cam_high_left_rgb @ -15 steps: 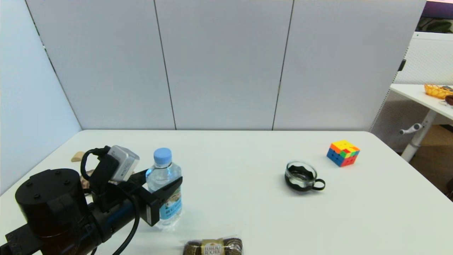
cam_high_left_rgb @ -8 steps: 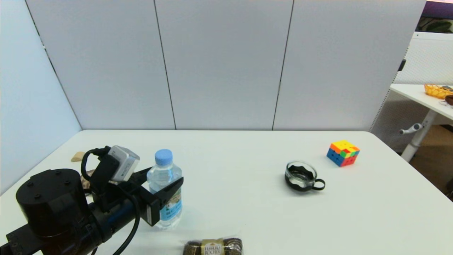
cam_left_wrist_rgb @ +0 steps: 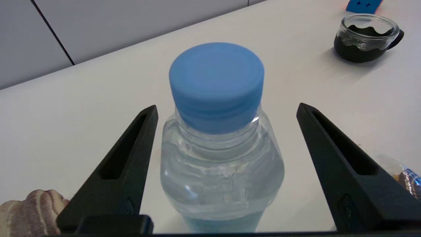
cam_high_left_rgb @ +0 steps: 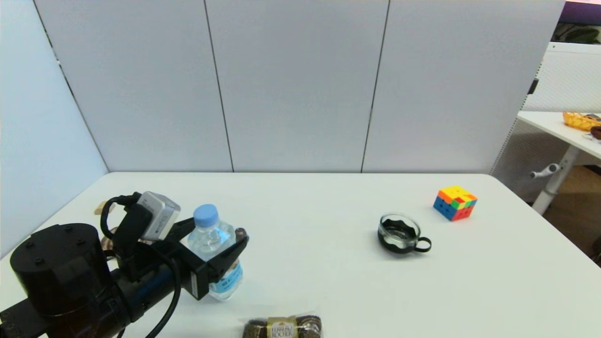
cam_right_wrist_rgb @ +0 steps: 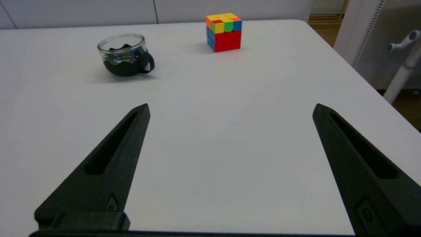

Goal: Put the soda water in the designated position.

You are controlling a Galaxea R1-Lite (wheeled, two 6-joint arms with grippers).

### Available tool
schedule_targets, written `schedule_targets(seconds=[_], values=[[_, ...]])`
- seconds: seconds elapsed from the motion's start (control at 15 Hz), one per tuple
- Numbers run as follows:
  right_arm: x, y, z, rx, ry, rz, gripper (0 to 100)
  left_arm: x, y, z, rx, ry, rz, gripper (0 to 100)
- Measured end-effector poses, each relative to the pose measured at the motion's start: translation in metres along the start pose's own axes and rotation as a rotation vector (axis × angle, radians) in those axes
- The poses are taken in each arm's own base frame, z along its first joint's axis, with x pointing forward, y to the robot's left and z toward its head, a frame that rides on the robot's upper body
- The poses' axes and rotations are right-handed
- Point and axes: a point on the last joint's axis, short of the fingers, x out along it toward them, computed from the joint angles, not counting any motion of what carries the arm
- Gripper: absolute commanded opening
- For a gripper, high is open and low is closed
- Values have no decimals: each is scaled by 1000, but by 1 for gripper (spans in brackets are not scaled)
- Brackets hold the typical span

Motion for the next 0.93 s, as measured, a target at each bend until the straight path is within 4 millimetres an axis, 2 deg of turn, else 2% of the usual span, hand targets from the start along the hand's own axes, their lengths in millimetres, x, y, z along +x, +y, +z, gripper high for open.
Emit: schedule_targets(seconds=[0.33, 0.6, 0.93], values=[[0, 0, 0, 0, 0, 0, 100, -26, 0, 8, 4, 24, 23, 100], [0, 0, 0, 0, 0, 0, 100, -60, 0, 16, -4, 12, 30, 100], [0, 0, 0, 0, 0, 0, 100, -104, 9, 29, -39, -117, 115, 100]])
